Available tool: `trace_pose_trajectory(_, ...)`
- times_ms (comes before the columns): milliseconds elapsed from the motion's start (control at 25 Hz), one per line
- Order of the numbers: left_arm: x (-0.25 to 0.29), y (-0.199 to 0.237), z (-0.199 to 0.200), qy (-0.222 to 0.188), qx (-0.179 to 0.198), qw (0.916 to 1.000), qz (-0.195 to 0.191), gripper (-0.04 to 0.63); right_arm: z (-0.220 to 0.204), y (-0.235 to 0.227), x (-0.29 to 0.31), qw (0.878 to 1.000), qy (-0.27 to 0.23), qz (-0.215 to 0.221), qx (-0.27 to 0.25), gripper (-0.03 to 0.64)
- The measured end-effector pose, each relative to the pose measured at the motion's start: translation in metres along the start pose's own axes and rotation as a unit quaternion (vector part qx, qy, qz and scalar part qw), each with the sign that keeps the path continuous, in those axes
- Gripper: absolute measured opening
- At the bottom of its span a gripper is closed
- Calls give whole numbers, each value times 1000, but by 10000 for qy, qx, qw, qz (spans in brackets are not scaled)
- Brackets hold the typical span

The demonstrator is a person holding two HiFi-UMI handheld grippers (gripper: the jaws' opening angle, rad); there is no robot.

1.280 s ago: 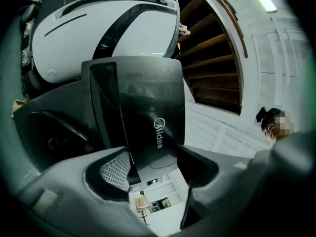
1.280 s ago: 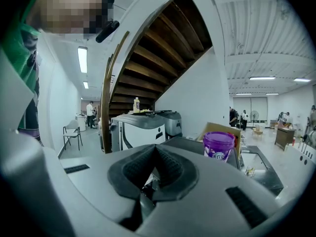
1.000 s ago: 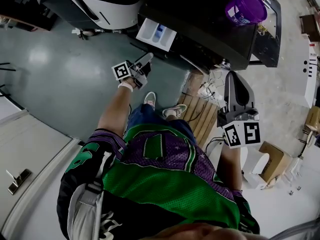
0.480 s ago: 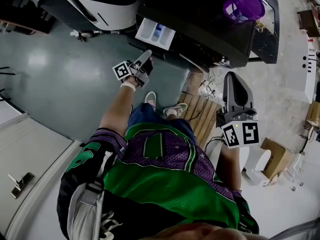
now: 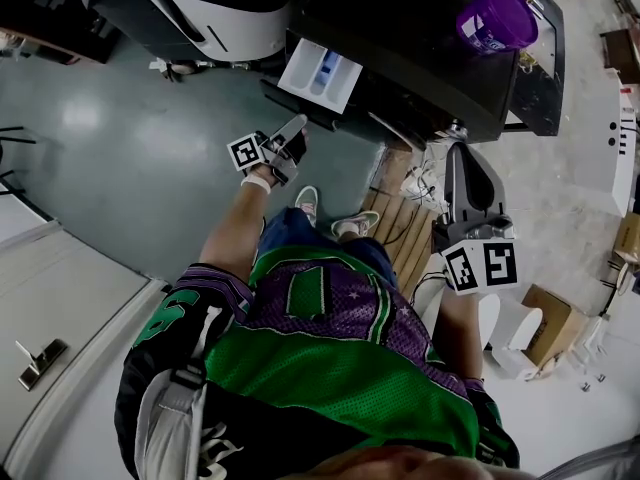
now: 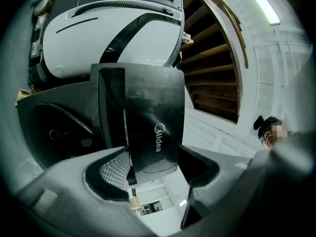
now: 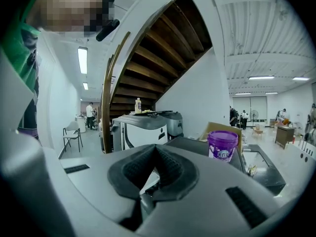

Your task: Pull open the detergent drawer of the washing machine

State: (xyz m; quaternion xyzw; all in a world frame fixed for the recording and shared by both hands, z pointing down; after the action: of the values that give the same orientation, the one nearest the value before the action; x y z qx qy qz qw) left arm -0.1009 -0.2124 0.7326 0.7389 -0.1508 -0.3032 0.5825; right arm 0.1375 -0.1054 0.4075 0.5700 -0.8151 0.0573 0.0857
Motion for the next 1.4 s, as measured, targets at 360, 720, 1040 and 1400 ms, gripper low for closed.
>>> trace_pose_trajectory(360, -12, -3, -6, 173, 10, 9998, 48, 301, 4, 11, 12, 9998, -84, 154, 10, 1)
trace_pose_trajectory(720, -24, -25, -4, 257, 395, 9988, 142, 272, 11, 12, 18, 9991, -229, 360, 10, 0)
trace_pose_trajectory(1040, -13, -78, 24, 717, 1778, 9782, 797, 272, 40, -1, 15, 9964, -647, 554, 36, 1)
trace_pose_trajectory(1400, 18, -151, 23, 1332, 2832, 9445, 1002, 239, 64, -28, -4, 9959, -787, 398, 220, 0)
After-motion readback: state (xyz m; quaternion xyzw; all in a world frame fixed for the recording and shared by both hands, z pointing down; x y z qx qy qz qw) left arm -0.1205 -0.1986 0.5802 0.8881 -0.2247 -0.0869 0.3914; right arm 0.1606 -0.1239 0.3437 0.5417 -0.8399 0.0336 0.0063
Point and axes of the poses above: the fingertips, and each gripper's own axes: x forward along the fingers, y to its left, z out of its top, the point moved 4 cm from there along -x, backward along the fingers
